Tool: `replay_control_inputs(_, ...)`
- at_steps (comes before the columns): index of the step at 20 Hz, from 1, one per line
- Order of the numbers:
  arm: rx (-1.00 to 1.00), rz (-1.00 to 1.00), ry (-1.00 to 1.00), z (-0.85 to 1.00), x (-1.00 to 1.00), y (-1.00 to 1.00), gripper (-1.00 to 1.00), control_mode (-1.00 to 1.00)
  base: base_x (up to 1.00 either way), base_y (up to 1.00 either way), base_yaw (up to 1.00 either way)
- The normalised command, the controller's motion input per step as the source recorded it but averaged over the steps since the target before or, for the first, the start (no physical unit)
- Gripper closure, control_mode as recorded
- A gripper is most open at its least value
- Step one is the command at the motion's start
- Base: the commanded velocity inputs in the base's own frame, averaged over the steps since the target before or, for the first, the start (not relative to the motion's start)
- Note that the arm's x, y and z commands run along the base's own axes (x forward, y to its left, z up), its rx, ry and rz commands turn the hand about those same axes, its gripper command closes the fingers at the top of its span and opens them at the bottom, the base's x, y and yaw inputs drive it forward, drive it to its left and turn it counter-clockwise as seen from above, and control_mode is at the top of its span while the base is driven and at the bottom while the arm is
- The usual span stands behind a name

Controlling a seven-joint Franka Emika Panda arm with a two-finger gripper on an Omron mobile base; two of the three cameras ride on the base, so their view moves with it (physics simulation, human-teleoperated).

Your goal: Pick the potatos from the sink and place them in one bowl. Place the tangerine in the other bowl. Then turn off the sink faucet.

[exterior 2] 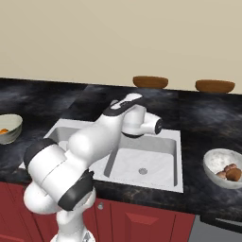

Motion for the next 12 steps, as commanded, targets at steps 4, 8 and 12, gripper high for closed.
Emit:
replay_control_inputs(4, 0.02, 0.02, 0.01, -0.14, 0.33, -0.04, -1.00, -1.00, 0.00, 0.00, 0.00)
replay_control_inputs(8, 0.03, 0.02, 0.00, -0.12, 0.30, -0.14, -1.00, -1.00, 0.00, 0.00, 0.00)
replay_control_inputs(12, 0.02, 0.03, 0.02, -0.13, 0.31, -0.08, -1.00, -1.00, 0.00, 0.00, 0.00)
